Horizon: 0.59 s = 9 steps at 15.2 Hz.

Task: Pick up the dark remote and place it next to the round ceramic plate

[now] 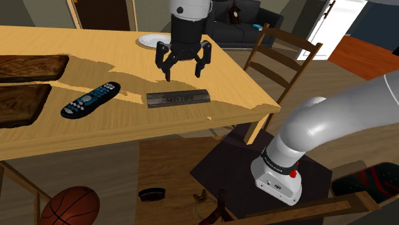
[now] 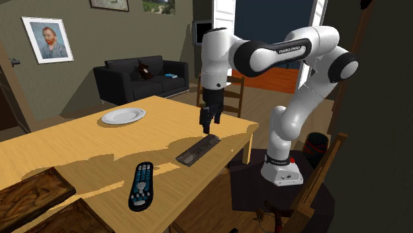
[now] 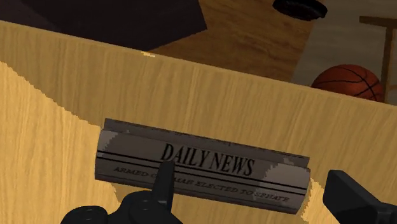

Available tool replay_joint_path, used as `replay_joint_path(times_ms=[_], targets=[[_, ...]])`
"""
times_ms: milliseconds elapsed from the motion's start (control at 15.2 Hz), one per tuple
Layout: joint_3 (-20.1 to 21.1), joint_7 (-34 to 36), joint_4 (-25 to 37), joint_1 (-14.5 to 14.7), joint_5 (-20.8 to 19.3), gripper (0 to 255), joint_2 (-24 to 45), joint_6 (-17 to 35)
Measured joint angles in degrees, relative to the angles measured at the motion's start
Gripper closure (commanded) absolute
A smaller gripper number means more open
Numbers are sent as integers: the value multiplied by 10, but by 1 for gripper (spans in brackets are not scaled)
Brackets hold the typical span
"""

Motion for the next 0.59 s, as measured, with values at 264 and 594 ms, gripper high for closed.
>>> replay_joint_path(times_ms=[264, 594], targets=[[71, 115, 47, -30, -9, 0, 76, 36], [163, 280, 138, -73, -76, 0, 211, 68]])
